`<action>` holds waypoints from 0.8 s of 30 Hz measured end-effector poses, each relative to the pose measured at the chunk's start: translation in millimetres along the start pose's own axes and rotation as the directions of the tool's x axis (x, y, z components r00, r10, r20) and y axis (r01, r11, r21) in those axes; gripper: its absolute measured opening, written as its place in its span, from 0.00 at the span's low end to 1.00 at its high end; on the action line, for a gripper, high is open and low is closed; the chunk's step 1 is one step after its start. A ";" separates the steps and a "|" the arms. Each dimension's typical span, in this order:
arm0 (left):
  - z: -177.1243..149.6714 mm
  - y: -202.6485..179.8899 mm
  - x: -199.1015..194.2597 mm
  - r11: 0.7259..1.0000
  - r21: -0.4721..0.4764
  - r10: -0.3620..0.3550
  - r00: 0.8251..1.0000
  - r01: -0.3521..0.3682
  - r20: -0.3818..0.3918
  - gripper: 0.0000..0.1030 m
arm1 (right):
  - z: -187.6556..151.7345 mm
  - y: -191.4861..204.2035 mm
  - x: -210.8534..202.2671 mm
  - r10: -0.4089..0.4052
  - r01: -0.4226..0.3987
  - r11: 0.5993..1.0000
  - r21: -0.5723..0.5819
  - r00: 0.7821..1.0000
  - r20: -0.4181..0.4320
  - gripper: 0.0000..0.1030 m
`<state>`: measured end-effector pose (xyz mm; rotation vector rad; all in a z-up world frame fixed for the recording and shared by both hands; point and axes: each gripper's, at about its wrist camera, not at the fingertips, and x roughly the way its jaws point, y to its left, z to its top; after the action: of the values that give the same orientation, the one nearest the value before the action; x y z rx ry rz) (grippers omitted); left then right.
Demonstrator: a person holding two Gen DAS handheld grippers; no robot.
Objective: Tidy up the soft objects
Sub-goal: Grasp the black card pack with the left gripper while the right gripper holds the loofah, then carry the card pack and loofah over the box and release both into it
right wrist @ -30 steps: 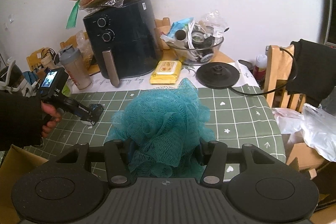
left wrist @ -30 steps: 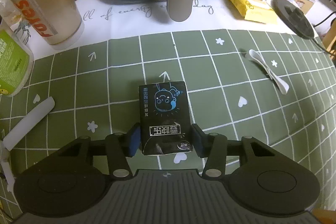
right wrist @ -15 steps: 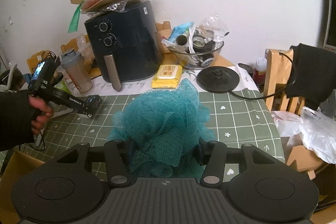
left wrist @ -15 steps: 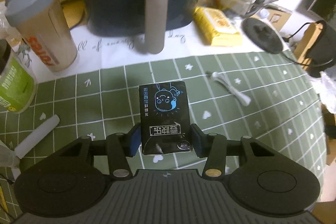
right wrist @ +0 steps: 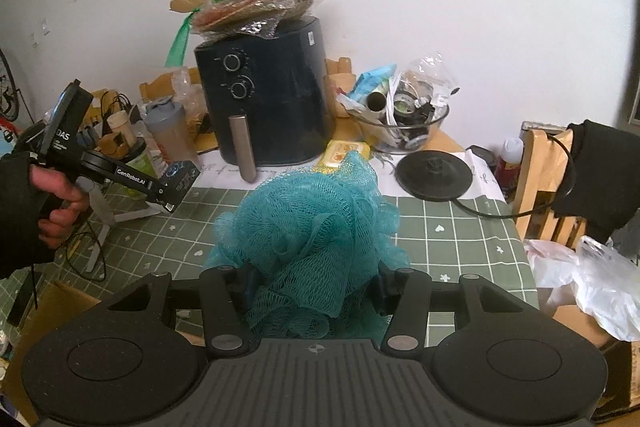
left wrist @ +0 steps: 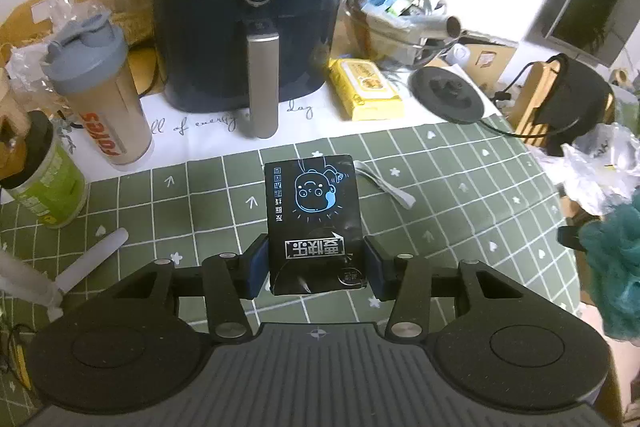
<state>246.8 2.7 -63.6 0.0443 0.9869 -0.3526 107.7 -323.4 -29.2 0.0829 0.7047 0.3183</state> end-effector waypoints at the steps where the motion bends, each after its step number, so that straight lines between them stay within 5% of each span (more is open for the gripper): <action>1: -1.8 -1.5 -5.0 1.000 -0.001 0.000 1.000 0.000 0.004 0.46 | -0.1 1.4 -2.4 0.005 -0.005 1.000 0.000 1.000 0.003 0.52; 24: -61.4 -20.2 -119.6 0.995 -0.016 -0.093 0.991 0.095 0.093 0.46 | 1.2 38.6 -48.2 0.120 -0.118 0.992 -0.052 0.992 0.048 0.51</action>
<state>131.1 28.1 3.2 -0.0365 0.9031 -0.4277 63.9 -301.9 8.7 0.0862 0.6419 0.4461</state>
